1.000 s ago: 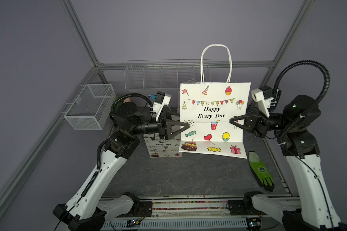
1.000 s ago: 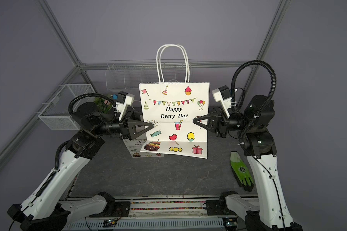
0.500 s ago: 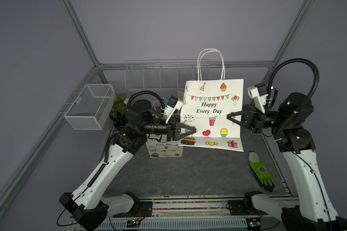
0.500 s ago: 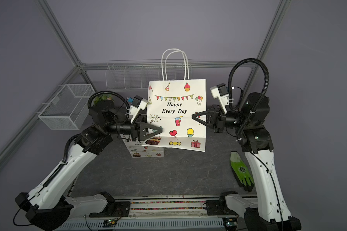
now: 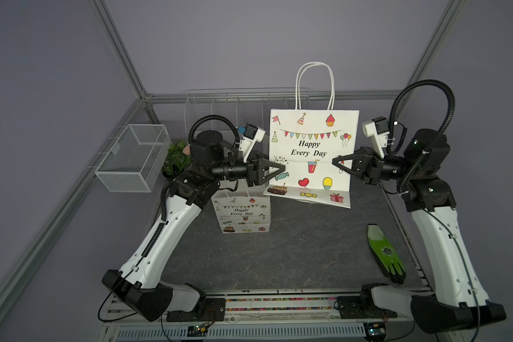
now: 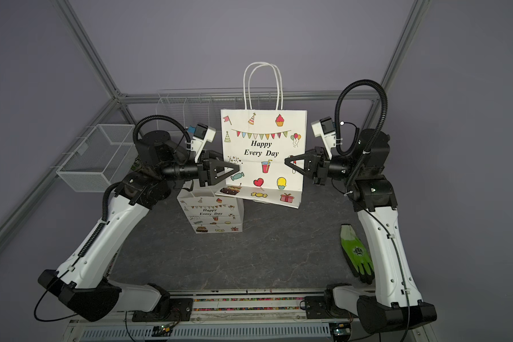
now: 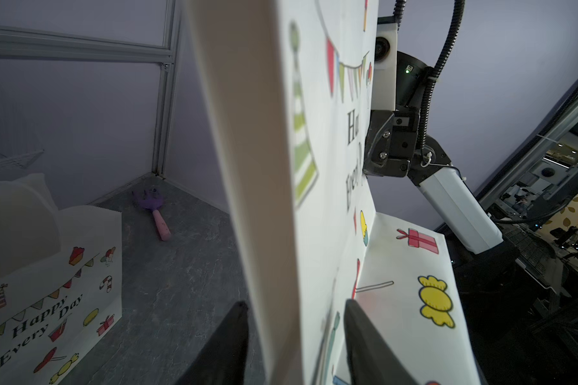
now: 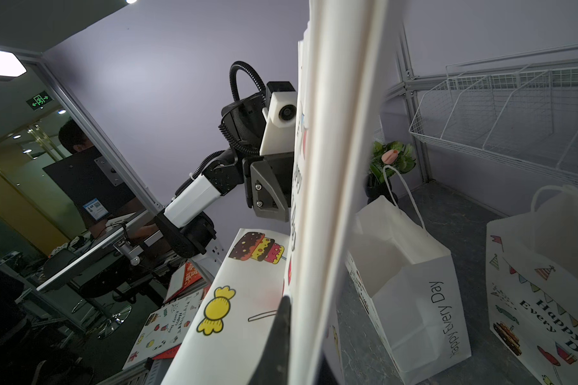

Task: Put away the paper bag
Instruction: Press the paper bag.

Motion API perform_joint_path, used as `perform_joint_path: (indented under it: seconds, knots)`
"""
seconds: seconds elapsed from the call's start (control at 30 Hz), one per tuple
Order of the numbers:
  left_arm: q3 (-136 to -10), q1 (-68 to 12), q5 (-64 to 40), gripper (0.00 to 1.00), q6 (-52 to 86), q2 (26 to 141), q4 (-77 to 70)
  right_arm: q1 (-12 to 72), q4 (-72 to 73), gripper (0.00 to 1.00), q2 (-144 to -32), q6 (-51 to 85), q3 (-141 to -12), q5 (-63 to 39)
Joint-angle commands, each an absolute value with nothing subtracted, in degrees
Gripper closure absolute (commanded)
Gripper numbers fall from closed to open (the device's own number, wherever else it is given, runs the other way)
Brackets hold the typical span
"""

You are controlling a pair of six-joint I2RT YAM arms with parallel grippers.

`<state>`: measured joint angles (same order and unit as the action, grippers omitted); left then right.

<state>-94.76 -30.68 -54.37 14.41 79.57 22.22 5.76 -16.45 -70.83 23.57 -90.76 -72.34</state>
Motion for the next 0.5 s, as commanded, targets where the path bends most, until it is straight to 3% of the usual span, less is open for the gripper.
perform_joint_path:
  seconds: [0.0, 0.17, 0.4, 0.47]
  knots:
    - [-92.03, -30.74, -58.15, 0.52, 16.4, 78.89, 17.71, 5.5, -8.02, 0.93, -68.93, 25.9, -84.71, -71.22]
    - [-84.97, -30.76, -61.64, 0.53, 24.04, 75.97, 4.11, 5.67, 4.26, 0.93, -68.92, 35.22, -81.59, -72.62]
    - [-84.97, -32.26, -62.84, 0.57, 21.71, 75.78, 7.53, 6.42, 5.0, 0.93, -66.97, 35.89, -81.13, -71.57]
    - [-84.91, -32.26, -62.42, 0.68, 20.65, 75.25, 8.79, 6.74, 4.64, 0.93, -66.59, 35.74, -81.23, -71.75]
